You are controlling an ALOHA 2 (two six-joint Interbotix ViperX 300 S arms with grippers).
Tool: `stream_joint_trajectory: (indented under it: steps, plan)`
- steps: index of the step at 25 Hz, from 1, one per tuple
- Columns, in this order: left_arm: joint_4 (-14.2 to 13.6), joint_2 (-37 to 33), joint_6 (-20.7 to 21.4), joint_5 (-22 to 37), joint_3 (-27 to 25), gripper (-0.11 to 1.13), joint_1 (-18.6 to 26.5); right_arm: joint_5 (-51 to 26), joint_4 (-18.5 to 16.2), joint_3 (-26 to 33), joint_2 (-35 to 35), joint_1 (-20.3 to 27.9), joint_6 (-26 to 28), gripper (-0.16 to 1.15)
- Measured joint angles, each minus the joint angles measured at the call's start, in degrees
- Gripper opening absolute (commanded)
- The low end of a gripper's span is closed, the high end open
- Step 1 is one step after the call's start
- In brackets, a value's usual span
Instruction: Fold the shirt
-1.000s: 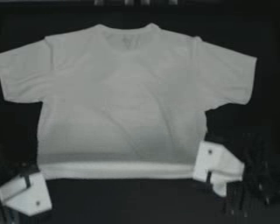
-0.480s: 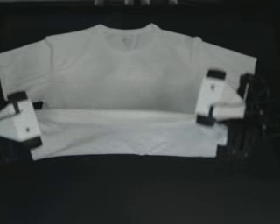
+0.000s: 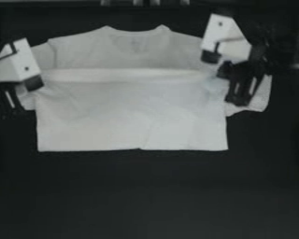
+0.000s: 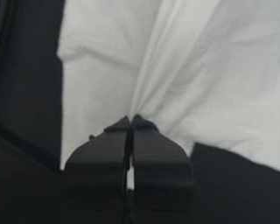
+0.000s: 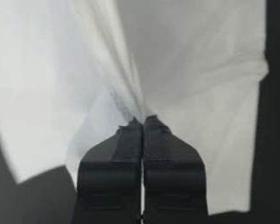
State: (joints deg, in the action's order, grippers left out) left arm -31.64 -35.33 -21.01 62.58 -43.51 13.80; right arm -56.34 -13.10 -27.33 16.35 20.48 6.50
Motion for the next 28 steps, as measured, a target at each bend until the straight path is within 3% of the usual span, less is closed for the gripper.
stream_joint_trajectory:
  steps: [11,20,28]
  plan:
    - [1.8,8.8,9.3,-13.0,-0.3,0.05,18.5,9.3,0.4,0.2,-6.2,12.6,-5.0,0.06]
    - [1.9,20.2,11.1,-21.9,1.8,0.05,26.9,14.9,0.6,0.3,-13.9,18.3,-4.1,0.07]
    - [1.9,30.2,14.2,-25.0,5.5,0.05,31.5,21.4,1.0,0.5,-20.2,21.9,-2.0,0.07]
